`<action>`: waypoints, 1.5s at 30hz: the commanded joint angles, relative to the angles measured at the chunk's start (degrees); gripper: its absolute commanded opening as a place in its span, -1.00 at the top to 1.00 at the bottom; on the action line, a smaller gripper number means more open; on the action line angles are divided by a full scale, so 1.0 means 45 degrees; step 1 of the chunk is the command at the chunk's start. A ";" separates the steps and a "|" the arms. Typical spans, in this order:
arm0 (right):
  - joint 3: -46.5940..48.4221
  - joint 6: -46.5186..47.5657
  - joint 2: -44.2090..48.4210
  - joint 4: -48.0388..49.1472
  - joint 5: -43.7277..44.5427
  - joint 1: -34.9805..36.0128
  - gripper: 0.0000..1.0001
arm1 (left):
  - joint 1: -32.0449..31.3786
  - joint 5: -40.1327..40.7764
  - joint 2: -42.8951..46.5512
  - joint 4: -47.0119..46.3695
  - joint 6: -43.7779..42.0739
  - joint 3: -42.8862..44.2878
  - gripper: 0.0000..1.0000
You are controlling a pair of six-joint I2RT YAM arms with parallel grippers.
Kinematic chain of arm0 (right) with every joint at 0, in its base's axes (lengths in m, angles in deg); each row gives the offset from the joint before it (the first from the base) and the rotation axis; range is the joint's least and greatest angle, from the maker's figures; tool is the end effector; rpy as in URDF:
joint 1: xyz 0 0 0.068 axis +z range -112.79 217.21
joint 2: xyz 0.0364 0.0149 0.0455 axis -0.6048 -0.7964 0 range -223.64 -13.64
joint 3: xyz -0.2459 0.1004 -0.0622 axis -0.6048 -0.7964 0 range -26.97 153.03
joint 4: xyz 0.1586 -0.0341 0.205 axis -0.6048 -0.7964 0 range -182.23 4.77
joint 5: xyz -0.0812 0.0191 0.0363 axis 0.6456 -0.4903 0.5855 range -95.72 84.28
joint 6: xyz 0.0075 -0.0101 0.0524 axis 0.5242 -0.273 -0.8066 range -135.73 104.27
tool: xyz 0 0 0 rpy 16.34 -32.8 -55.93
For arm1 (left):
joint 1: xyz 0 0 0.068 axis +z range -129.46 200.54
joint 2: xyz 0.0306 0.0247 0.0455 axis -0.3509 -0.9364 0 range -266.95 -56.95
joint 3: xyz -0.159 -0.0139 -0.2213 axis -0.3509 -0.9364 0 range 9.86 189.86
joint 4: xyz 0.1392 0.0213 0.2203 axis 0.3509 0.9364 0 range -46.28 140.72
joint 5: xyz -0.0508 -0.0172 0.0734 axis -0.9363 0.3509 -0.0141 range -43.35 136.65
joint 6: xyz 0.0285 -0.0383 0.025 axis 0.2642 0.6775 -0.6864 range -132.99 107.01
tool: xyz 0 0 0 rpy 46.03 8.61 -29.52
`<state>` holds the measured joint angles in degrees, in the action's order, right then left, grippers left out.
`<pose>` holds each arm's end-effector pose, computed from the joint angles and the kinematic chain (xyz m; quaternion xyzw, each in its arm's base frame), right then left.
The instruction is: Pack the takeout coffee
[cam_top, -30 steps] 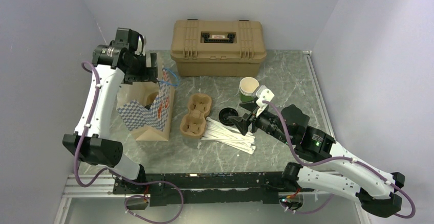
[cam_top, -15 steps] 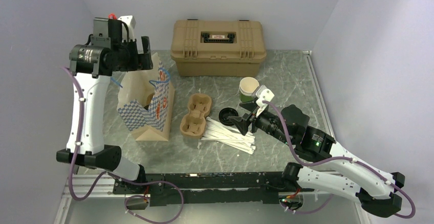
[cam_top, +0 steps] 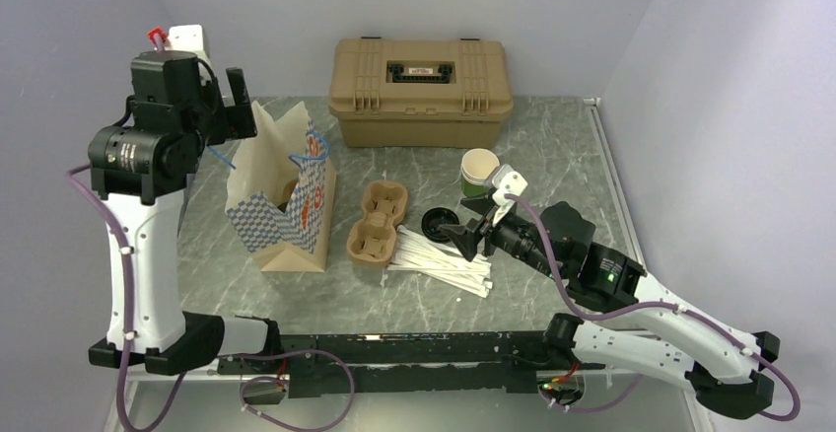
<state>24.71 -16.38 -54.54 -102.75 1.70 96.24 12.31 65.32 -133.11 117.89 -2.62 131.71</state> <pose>0.0855 0.1335 0.3784 -0.3262 0.6721 0.2879 0.5991 0.1795 -0.0145 0.5358 -0.0988 0.8463 0.0560 0.5205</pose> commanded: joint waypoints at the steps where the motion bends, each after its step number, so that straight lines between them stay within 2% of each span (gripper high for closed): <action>1: 0.0097 -0.0150 -0.0064 0.0397 -0.0004 0.0028 -0.32 | -0.0012 0.1513 -0.0127 0.0151 -0.0028 -0.1093 -0.99; 12: 0.0058 -0.0139 -0.0095 0.0321 0.0016 0.0028 -0.32 | 0.1737 -0.0846 0.0067 -0.0636 0.0609 -0.4622 -0.99; 24: 0.0078 -0.0126 -0.0255 0.0338 -0.0008 0.0028 -0.32 | 0.1790 -0.2041 0.0639 -0.1249 0.1010 -0.7218 -0.96; 38: 0.0097 -0.0132 -0.0402 0.0304 0.0028 0.0018 -0.32 | 0.1790 -0.3117 0.0497 -0.2022 0.1016 -0.8394 0.01; 45: 0.0117 -0.0111 -0.0440 0.0319 0.0097 0.0028 -0.32 | 0.1790 -0.3354 0.0372 -0.2166 0.0945 -0.8307 0.76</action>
<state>24.71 -16.38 -56.55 -102.77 1.68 96.24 20.25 52.01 -131.16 110.16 1.58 93.85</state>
